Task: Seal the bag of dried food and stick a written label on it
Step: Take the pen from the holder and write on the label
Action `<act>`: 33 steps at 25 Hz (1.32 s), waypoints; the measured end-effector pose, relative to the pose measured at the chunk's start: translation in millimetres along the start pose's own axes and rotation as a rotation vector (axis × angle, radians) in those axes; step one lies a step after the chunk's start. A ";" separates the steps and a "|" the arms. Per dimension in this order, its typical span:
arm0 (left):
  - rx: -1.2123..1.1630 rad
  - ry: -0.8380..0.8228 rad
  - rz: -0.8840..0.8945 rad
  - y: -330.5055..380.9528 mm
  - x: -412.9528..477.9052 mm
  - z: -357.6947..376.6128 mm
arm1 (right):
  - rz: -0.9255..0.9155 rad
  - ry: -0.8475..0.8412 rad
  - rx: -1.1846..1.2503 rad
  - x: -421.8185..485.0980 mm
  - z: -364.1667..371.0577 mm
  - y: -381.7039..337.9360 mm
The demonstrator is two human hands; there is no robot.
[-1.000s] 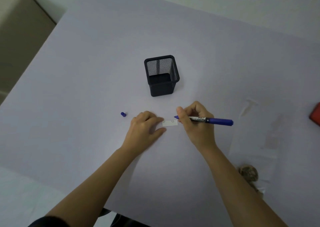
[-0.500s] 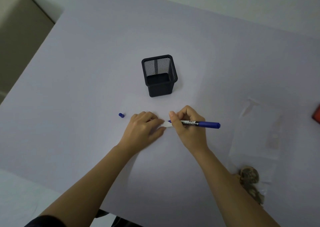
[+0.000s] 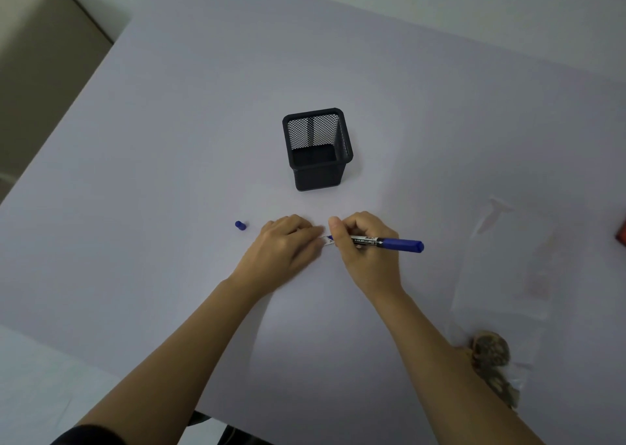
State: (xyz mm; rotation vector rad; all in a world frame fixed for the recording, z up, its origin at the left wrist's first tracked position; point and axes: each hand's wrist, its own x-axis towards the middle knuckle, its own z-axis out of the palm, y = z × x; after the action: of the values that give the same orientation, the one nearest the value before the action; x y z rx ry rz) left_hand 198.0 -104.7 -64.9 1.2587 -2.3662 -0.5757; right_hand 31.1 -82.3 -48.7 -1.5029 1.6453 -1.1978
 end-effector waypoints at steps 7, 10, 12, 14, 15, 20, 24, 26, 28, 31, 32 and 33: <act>-0.012 0.300 -0.286 21.9 -28.9 21.3 | -0.062 0.032 -0.021 7.6 10.9 17.2; 0.014 0.337 -0.300 23.8 -31.0 27.9 | -0.060 0.014 0.009 6.8 13.2 18.7; 0.056 0.349 -0.287 22.9 -28.6 29.2 | -0.020 -0.006 0.041 7.9 13.9 19.9; 0.091 0.352 -0.270 22.5 -28.2 30.1 | 0.011 -0.040 0.057 8.4 14.5 20.0; 0.094 0.354 -0.270 23.0 -28.2 30.2 | 0.017 -0.055 0.056 8.3 14.6 19.8; 0.117 0.362 -0.264 24.7 -26.1 30.0 | 0.004 -0.091 0.019 8.3 13.3 21.1; 0.126 0.349 -0.268 23.4 -26.5 30.5 | 0.005 -0.120 0.034 8.0 13.5 20.9; 0.128 0.349 -0.272 23.6 -26.7 30.7 | 0.000 -0.126 0.025 7.8 13.7 21.5; 0.134 0.346 -0.274 23.6 -26.4 30.1 | 0.004 -0.135 0.025 7.8 13.6 21.2; 0.140 0.338 -0.278 23.6 -26.1 29.9 | 0.007 -0.151 0.017 8.2 13.5 21.2; 0.140 0.336 -0.279 23.8 -26.2 29.8 | 0.005 -0.154 0.015 8.1 13.5 21.3; 0.140 0.335 -0.279 23.8 -26.4 29.9 | 0.004 -0.154 0.014 8.1 13.7 21.8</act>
State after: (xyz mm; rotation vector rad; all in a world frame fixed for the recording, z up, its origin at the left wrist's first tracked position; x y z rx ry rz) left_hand 179.8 -65.2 -81.4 1.6223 -1.9977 -0.2546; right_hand 32.4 -94.4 -72.9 -1.5426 1.5338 -1.0614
